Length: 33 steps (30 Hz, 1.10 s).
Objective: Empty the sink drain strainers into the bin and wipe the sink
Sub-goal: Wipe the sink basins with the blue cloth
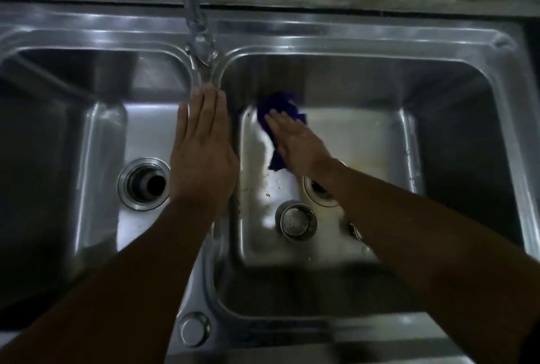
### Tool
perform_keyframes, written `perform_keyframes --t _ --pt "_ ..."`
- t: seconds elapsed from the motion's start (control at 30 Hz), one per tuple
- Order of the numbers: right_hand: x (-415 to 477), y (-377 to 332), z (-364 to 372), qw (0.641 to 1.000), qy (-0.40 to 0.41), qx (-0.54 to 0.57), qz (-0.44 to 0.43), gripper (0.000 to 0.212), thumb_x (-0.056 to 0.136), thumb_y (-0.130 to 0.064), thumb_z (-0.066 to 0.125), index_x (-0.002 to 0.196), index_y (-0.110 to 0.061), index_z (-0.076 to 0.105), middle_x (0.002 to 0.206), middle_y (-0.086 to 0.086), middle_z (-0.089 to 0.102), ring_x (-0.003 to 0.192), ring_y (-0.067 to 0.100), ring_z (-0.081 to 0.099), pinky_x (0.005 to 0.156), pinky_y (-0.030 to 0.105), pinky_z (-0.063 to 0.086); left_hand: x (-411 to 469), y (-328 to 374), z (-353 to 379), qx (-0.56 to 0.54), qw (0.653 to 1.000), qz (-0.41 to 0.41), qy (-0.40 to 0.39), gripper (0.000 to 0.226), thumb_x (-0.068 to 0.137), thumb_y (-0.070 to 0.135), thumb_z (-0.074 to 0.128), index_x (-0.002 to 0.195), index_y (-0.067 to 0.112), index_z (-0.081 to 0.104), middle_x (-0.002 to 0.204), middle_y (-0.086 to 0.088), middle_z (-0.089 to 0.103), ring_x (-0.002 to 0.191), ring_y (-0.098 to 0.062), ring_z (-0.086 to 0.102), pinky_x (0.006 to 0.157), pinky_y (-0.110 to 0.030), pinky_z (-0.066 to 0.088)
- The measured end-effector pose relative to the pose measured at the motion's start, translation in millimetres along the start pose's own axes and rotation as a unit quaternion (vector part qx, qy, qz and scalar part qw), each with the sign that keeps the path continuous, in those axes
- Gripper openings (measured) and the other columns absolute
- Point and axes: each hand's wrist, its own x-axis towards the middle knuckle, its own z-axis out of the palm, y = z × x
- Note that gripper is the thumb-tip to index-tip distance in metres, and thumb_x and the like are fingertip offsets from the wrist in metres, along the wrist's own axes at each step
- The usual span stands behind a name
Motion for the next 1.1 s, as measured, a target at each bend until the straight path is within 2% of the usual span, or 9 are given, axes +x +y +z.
perform_keyframes --t 0.1,0.23,0.3,0.4,0.53,0.77,0.9,0.97,1.1 --pt "-44.9 67.5 -9.0 0.996 0.017 -0.032 0.078 0.07 0.098 -0.015 0.047 0.161 -0.015 0.014 0.168 0.005 0.012 0.155 0.026 0.015 0.124 0.041 0.018 -2.1 0.0 0.0 -0.017 1.0 0.008 0.011 0.059 0.1 0.017 0.022 0.155 -0.004 0.026 0.164 -0.023 0.022 0.155 -0.033 0.016 0.128 -0.047 0.015" --pt "-108.1 154.1 -30.9 0.963 -0.001 -0.031 0.267 0.063 0.099 -0.01 0.044 0.158 -0.011 0.021 0.167 0.013 0.009 0.153 0.037 0.015 0.123 0.051 0.022 -0.3 4.6 -2.4 -0.03 0.999 0.004 0.021 0.062 0.096 0.018 0.019 0.153 -0.006 0.03 0.162 -0.024 0.025 0.154 -0.033 0.019 0.127 -0.048 0.016" --pt "-116.7 153.0 -27.9 0.949 0.005 0.004 0.314 0.061 0.099 -0.018 0.048 0.155 -0.006 0.028 0.168 0.015 -0.002 0.154 0.04 0.004 0.123 0.053 0.02 0.2 4.0 -1.9 -0.04 0.999 0.006 0.023 0.059 0.097 0.013 0.024 0.152 -0.007 0.031 0.162 -0.024 0.026 0.154 -0.034 0.019 0.127 -0.048 0.016" --pt "-115.5 100.9 -9.4 0.909 0.079 0.103 0.395 0.077 0.093 -0.014 0.053 0.16 -0.012 0.014 0.168 0.013 -0.005 0.155 0.035 -0.001 0.125 0.051 0.011 -1.4 3.3 0.0 -0.042 0.999 0.002 0.029 0.057 0.096 0.004 0.032 0.152 -0.007 0.031 0.162 -0.024 0.026 0.154 -0.034 0.019 0.127 -0.048 0.015" --pt "-86.6 47.0 0.8 0.923 0.102 0.136 0.346 0.079 0.093 -0.005 0.048 0.161 -0.017 0.011 0.169 0.01 0.002 0.156 0.032 0.003 0.126 0.049 0.009 1.4 2.2 2.3 -0.051 0.998 0.0 0.044 0.058 0.094 0.005 0.034 0.151 -0.006 0.034 0.161 -0.023 0.029 0.153 -0.033 0.022 0.128 -0.046 0.015" --pt "0.7 -57.4 11.4 0.984 0.027 0.162 0.075 0.081 0.088 -0.01 0.06 0.159 -0.021 0.023 0.168 0.007 0.013 0.155 0.031 0.012 0.124 0.049 0.014 -0.4 -1.1 3.5 -0.055 0.998 0.004 0.034 0.056 0.1 0.015 0.027 0.153 -0.003 0.032 0.162 -0.021 0.027 0.154 -0.031 0.02 0.128 -0.046 0.015" --pt "4.1 -58.7 17.9 0.989 0.022 0.147 0.006 0.08 0.092 -0.014 0.057 0.16 -0.023 0.016 0.168 0.003 0.011 0.155 0.027 0.013 0.125 0.045 0.016 1.2 -1.0 1.4 -0.056 0.998 0.001 0.024 0.06 0.096 0.014 0.026 0.154 -0.003 0.03 0.163 -0.02 0.026 0.155 -0.031 0.018 0.127 -0.049 0.016" --pt "-6.1 -27.7 12.4 0.991 0.002 0.132 0.013 0.071 0.097 -0.016 0.047 0.16 -0.027 0.015 0.169 0.0 0.007 0.156 0.024 0.008 0.126 0.043 0.015 1.5 0.9 0.4 -0.059 0.998 0.005 0.036 0.057 0.098 0.013 0.028 0.151 -0.006 0.034 0.16 -0.024 0.03 0.153 -0.034 0.023 0.126 -0.051 0.019" --pt "-44.0 51.0 -2.3 0.985 0.038 0.121 0.121 0.066 0.1 -0.007 0.038 0.159 -0.029 0.019 0.169 -0.002 0.007 0.156 0.022 0.004 0.127 0.045 0.012 2.2 2.6 -0.8 -0.077 0.996 -0.004 0.039 0.054 0.097 0.004 0.036 0.15 -0.006 0.037 0.159 -0.024 0.032 0.152 -0.035 0.025 0.126 -0.051 0.019"
